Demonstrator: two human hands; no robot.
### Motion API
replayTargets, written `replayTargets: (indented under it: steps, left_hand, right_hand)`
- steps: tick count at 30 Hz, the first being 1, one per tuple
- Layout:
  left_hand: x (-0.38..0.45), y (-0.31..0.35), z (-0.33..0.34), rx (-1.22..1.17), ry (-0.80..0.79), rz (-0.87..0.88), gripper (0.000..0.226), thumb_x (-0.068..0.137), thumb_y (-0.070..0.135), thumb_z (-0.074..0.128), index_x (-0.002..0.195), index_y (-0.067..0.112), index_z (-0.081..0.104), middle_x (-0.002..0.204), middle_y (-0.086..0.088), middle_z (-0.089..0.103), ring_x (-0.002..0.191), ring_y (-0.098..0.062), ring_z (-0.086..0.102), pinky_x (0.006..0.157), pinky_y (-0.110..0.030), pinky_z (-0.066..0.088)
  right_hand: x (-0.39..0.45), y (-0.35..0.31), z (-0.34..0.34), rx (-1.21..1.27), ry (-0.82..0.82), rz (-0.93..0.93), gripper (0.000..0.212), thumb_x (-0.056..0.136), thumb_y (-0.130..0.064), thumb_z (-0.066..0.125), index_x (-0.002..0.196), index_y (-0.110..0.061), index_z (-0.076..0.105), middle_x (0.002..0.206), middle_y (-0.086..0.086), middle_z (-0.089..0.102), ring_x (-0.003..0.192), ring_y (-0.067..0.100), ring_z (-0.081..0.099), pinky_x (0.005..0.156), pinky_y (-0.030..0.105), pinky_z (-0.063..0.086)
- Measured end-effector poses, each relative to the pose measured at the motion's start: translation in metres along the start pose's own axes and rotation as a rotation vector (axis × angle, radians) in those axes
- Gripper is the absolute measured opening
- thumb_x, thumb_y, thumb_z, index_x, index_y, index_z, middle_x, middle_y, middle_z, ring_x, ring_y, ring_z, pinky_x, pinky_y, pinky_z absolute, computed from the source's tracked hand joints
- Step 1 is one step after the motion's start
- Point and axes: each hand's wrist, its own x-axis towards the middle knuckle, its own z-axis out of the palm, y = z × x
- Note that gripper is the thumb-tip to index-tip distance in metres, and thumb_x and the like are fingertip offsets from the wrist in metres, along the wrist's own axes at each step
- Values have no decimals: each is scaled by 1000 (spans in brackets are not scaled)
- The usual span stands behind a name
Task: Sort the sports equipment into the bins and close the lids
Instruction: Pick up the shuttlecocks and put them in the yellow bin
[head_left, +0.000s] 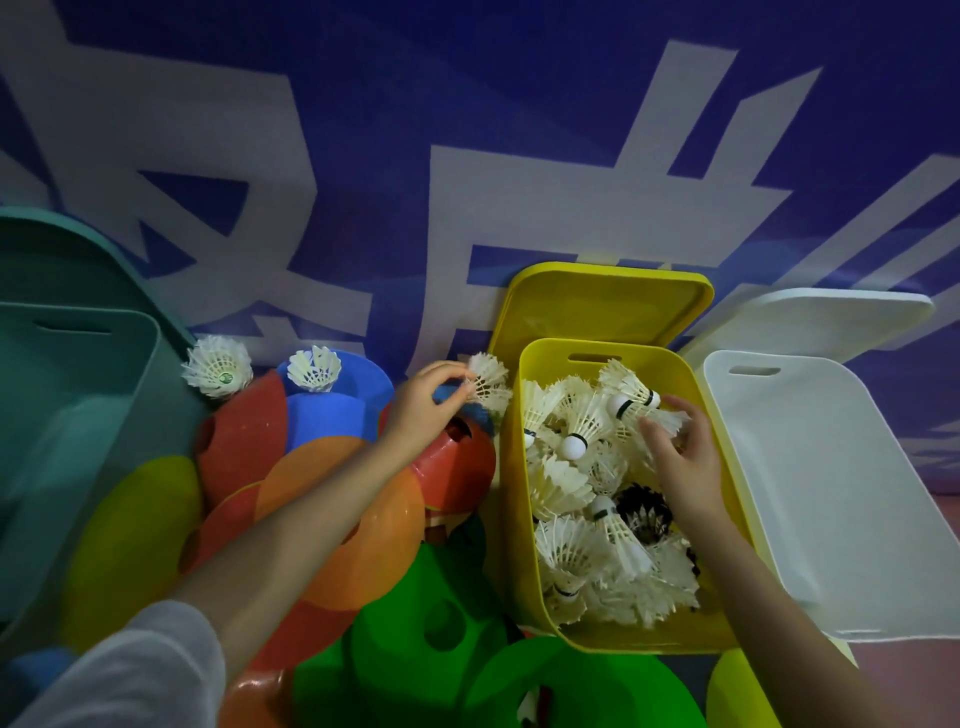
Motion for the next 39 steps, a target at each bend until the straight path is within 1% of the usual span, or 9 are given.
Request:
replayTargets:
  steps: [5,9,12,16,20,25,29,33,39]
  left_hand:
    - [-18,51,-19,-173,130,-4,17,89,12,64,103,21,67,106,5,66,100,-3,61,83,-14,47]
    - [-26,106,-19,-270,97,14,18,90,10,63,105,20,66,106,8,67,100,-3,62,87,-16,49]
    - [-30,141,-6,-275,32,18,15,91,10,61,105,15,66,104,9,67,96,2,62,84,-14,49]
    - [-27,151,24,-66,-86,13,9,90,20,64,98,17,68,97,8,67,87,-5,64,80,-31,54]
    - [-25,144,53,148,-178,-61,3,88,28,65,91,27,64,103,7,63,92,-8,62,82,-36,54]
    - [-30,150,73,277,-311,-192,44,80,55,66,114,30,52,119,11,51,108,-14,53,88,-38,50]
    - [-29,151,87,437,-294,-155,57,76,54,70,117,27,40,112,-2,59,95,-22,58,79,-43,51]
    - [-26,156,81,461,-242,-140,72,79,58,65,135,27,33,110,-8,61,94,-24,62,76,-44,53]
    - [-32,144,73,691,-559,-87,80,85,61,55,150,30,21,143,-6,47,128,-23,48,96,-35,46]
  right_hand:
    - [-6,-6,-13,13,34,-36,48,89,-32,66,132,-28,45,103,-4,53,83,6,53,70,21,45]
    - [-4,4,-25,6,97,-37,52,83,-44,65,130,-33,45,128,0,53,115,19,53,96,43,48]
    - [-5,9,-36,-7,116,-16,49,87,-41,62,131,-29,46,133,0,50,120,17,50,100,41,45]
    - [-13,15,-50,-159,42,-35,49,90,-36,60,133,-22,44,132,3,48,119,18,48,90,26,37]
    - [-21,24,-55,-379,-120,-162,54,90,-43,59,135,-18,44,130,4,51,120,21,49,96,32,40]
    - [-15,21,-61,-273,-106,-166,53,91,-39,60,136,-18,43,133,4,49,119,20,51,98,35,44]
    - [6,8,-59,-189,1,-190,47,88,-28,64,129,-15,45,126,4,48,110,18,52,88,30,43]
    - [37,13,-51,-433,-290,-263,43,87,-18,58,128,-9,48,130,10,45,112,28,52,92,33,43]
    - [59,18,-37,-662,-597,-279,53,99,-21,40,148,-8,27,154,14,29,140,30,32,111,35,30]
